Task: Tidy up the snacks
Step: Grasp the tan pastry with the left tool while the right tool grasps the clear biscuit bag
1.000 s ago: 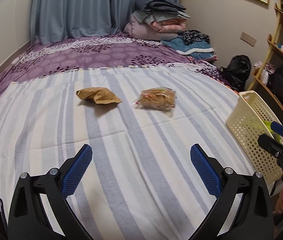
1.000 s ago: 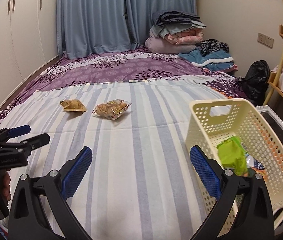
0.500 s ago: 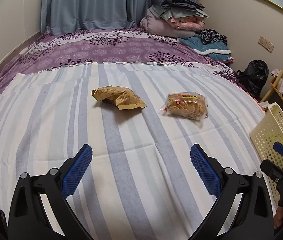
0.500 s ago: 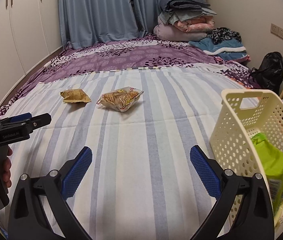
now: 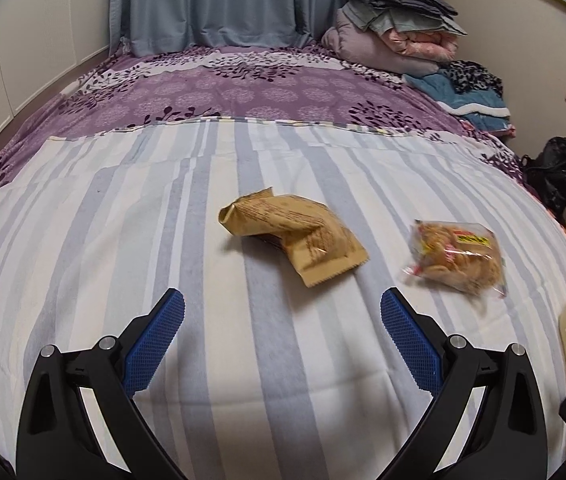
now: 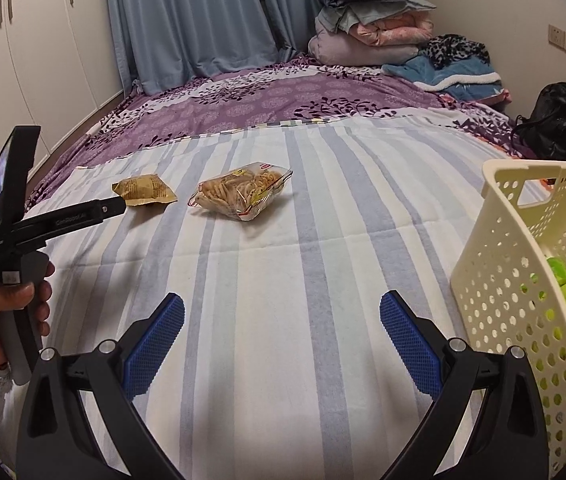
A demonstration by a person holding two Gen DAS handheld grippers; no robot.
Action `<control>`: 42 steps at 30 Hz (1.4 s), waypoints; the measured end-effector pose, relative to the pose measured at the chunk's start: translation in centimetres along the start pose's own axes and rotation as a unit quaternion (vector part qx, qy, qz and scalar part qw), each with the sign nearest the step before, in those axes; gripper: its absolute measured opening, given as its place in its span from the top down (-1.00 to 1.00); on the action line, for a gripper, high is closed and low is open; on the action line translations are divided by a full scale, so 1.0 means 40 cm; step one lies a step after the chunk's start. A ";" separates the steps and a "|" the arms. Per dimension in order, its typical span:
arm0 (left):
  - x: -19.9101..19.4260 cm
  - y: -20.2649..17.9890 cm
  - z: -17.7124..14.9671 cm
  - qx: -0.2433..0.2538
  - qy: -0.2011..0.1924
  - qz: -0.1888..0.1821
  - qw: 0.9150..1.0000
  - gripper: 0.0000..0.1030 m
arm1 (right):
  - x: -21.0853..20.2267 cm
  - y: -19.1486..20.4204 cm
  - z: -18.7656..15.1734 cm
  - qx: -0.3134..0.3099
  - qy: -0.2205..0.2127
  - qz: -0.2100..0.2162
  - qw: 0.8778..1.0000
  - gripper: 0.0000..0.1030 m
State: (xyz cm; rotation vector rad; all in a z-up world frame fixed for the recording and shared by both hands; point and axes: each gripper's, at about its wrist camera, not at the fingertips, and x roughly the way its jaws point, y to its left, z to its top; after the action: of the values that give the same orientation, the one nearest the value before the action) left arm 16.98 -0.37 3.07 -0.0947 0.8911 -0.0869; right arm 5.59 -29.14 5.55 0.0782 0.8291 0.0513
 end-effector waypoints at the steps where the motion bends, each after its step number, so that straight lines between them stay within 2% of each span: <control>1: 0.014 0.006 0.007 -0.003 0.001 0.003 1.000 -0.94 | 0.005 0.000 0.003 0.001 0.001 0.000 1.000 -0.90; 10: 0.079 0.071 0.037 -0.015 0.013 0.025 0.999 -0.94 | 0.045 0.017 0.013 0.001 0.011 0.002 1.000 -0.90; 18: 0.074 0.197 0.032 -0.042 0.014 0.063 0.997 -0.94 | 0.072 0.045 0.025 -0.010 0.016 0.007 1.000 -0.90; 22: 0.043 0.234 0.038 -0.063 0.000 0.055 0.996 -0.94 | 0.083 0.056 0.033 -0.012 0.016 0.010 1.000 -0.90; 32: 0.027 0.087 0.078 -0.028 -0.025 -0.003 0.999 -0.94 | 0.102 0.052 0.052 -0.007 0.015 0.009 1.000 -0.90; 42: 0.151 0.016 0.118 -0.009 0.004 0.008 1.000 -0.94 | 0.129 0.016 0.072 0.006 0.013 0.002 1.000 -0.90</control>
State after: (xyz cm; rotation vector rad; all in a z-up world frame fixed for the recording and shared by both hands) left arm 24.46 -0.23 1.30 -0.1034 0.9011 -0.0652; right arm 11.21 -28.27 3.74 0.0910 0.8563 0.0515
